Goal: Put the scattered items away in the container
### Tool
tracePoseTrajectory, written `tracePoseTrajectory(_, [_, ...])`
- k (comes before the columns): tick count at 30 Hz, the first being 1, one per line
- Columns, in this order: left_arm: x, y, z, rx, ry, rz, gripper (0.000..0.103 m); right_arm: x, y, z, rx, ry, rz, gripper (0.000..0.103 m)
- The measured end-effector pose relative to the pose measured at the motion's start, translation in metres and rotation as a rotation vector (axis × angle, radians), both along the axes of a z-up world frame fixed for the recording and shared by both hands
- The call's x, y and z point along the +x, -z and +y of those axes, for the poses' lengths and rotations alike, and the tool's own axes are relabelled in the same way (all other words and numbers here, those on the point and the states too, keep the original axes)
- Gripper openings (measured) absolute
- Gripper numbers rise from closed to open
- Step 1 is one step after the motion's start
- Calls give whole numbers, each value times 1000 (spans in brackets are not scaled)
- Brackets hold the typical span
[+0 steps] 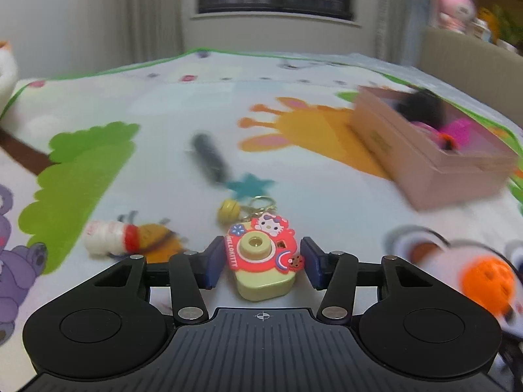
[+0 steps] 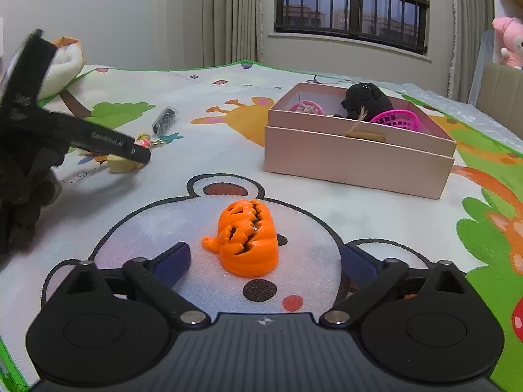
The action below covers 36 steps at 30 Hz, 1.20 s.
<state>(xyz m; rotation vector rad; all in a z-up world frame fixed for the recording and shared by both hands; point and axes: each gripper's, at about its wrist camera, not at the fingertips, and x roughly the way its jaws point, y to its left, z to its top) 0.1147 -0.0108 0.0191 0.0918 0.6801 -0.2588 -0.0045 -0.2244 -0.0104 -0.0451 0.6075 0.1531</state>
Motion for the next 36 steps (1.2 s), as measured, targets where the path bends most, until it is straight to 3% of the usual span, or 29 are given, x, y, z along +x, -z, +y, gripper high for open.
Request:
tracePoseTrajectory(7, [-68, -11, -22, -22, 250, 29, 54, 1, 0, -4, 41, 6, 8, 103])
tracePoseTrajectory(11, [-85, -7, -26, -5, 303, 59, 61, 1, 0, -4, 35, 7, 8, 103])
tracePoseTrajectory(15, [-82, -1, -19, 15, 263, 76, 79, 1, 0, -3, 31, 9, 8, 103])
tracePoseTrajectory(20, [-78, -1, -9, 74, 227, 61, 94, 1, 0, -2, 27, 13, 7, 103])
tracePoseTrajectory(31, [-45, -4, 34, 158, -43, 21, 97, 1, 1, -2, 27, 12, 13, 103])
tracePoseTrajectory(36, [-46, -11, 43, 94, -60, 34, 97, 2, 1, -2, 30, 12, 19, 103])
